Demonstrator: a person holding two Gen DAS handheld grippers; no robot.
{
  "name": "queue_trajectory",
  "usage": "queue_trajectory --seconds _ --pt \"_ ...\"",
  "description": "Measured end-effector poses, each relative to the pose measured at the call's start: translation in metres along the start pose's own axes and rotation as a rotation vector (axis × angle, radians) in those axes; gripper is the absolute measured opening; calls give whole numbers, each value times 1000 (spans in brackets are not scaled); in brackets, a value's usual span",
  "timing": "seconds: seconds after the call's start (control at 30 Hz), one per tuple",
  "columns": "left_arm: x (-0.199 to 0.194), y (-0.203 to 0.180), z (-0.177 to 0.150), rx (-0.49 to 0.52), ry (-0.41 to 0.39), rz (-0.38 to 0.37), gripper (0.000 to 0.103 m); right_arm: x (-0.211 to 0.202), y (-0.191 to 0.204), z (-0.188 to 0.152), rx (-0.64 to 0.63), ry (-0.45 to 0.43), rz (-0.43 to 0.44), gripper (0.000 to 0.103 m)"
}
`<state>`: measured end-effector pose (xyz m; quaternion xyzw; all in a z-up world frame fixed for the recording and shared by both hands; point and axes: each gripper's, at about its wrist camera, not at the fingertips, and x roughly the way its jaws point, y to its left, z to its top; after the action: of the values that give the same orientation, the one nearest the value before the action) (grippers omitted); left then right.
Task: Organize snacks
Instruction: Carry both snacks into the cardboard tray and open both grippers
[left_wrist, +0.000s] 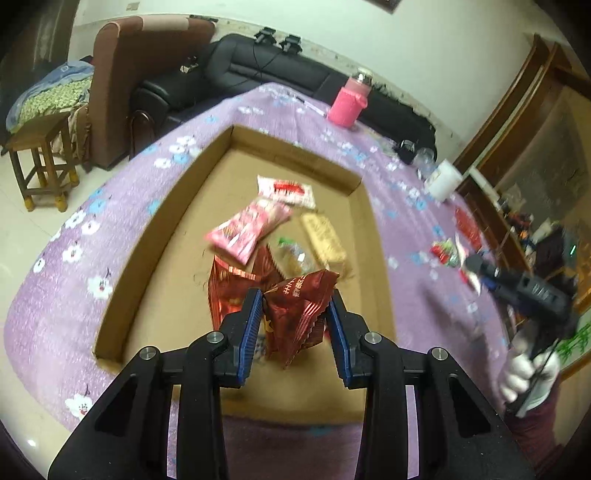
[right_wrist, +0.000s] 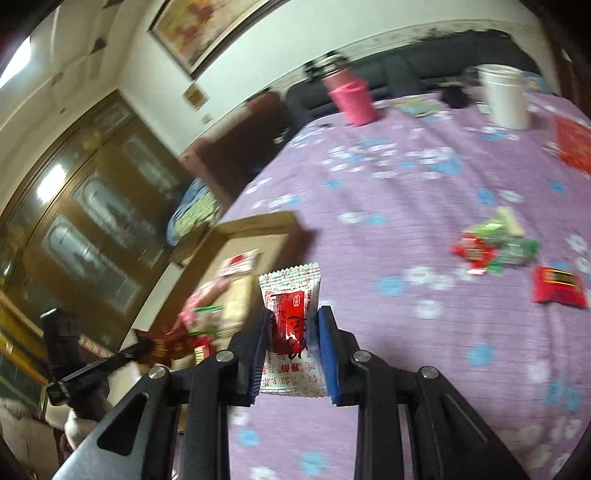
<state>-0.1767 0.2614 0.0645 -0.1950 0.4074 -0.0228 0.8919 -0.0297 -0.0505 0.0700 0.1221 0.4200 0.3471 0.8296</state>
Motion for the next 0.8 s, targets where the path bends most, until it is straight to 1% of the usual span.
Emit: queue_trajectory --seconds 0.03,0.13,0.2,0.27,0.3,0.4,0.5,0.57,0.63,0.73,0.8 --pt "3 0 -2 12 13 12 36 6 8 -1 -13 12 9 29" --pt "15 2 -5 27 50 36 55 28 35 -3 -56 56 31 29" --pt "21 7 -6 23 66 88 55 42 51 -5 -85 82 38 29" --pt "26 13 -3 27 60 138 55 54 65 -7 -113 105 39 29" --pt "27 15 -2 20 59 143 55 59 69 -7 -126 116 36 29" --pt "25 23 2 -9 45 107 55 76 81 -9 -153 149 20 29" --pt "16 24 2 -4 16 63 55 91 88 -14 -173 181 0 29" --pt "9 26 2 -6 -2 50 55 100 91 -16 -187 194 -16 29" --pt "3 28 3 -15 -20 41 55 106 97 -18 -211 197 -40 30" --pt "-7 33 5 -36 -44 23 55 111 107 -19 -271 176 -103 32" --pt "-11 35 5 -43 -54 19 55 111 110 -21 -289 170 -115 33"
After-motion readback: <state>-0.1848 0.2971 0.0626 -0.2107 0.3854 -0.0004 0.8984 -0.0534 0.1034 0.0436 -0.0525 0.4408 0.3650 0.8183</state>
